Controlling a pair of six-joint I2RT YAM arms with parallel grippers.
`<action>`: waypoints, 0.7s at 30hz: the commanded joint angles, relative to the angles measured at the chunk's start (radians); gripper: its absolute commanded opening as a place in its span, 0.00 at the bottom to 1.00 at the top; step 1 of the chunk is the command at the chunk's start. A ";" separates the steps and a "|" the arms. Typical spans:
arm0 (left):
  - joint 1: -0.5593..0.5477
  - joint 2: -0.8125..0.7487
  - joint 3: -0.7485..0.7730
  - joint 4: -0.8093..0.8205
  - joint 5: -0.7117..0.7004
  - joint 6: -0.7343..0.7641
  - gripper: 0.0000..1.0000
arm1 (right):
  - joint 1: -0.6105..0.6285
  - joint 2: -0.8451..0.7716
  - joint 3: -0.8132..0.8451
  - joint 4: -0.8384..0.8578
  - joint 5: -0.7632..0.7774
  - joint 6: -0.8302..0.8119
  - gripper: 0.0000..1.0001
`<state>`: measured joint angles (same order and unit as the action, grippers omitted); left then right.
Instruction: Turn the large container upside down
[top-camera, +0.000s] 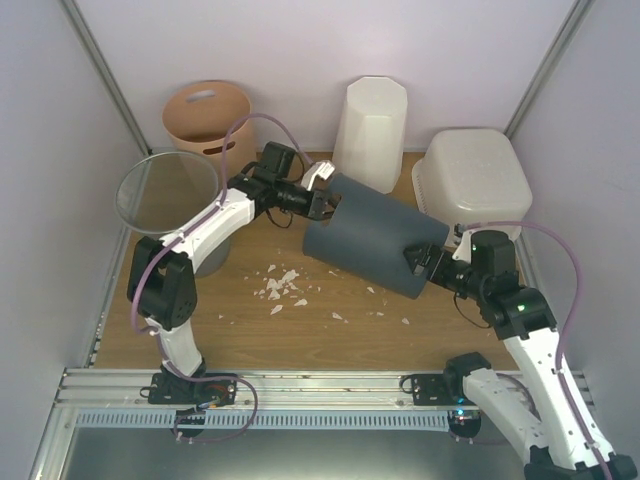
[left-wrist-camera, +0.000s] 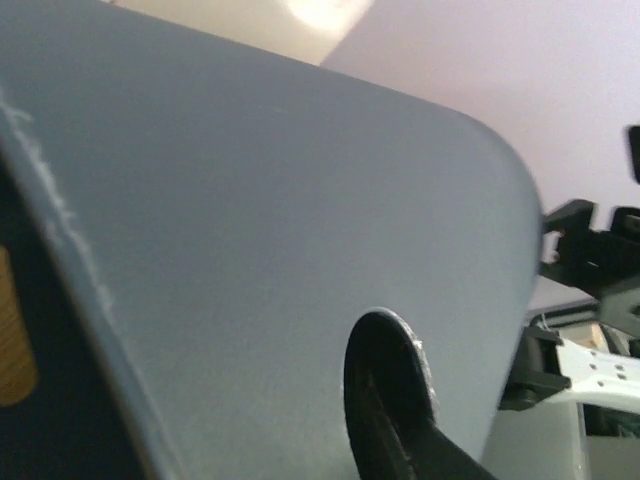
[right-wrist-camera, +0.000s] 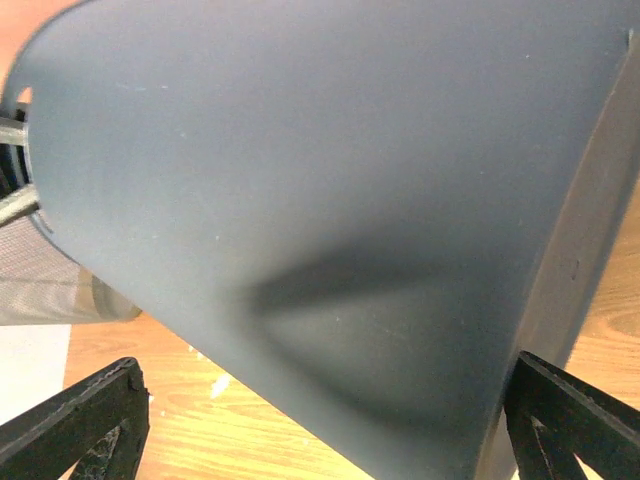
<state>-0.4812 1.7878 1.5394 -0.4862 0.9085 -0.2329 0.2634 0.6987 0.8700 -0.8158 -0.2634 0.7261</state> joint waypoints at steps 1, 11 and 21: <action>-0.086 0.042 0.028 -0.018 -0.034 0.057 0.26 | 0.016 -0.010 0.053 0.168 -0.181 0.014 0.94; -0.170 0.113 0.103 -0.075 -0.119 0.104 0.36 | 0.016 0.005 0.105 0.202 -0.233 0.034 0.92; -0.198 0.223 0.166 -0.075 0.043 0.041 0.36 | 0.018 0.101 0.245 0.213 -0.259 0.016 0.91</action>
<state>-0.5346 1.9667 1.6737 -0.5766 0.6495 -0.1581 0.2539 0.7429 1.0607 -0.8703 -0.2764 0.7563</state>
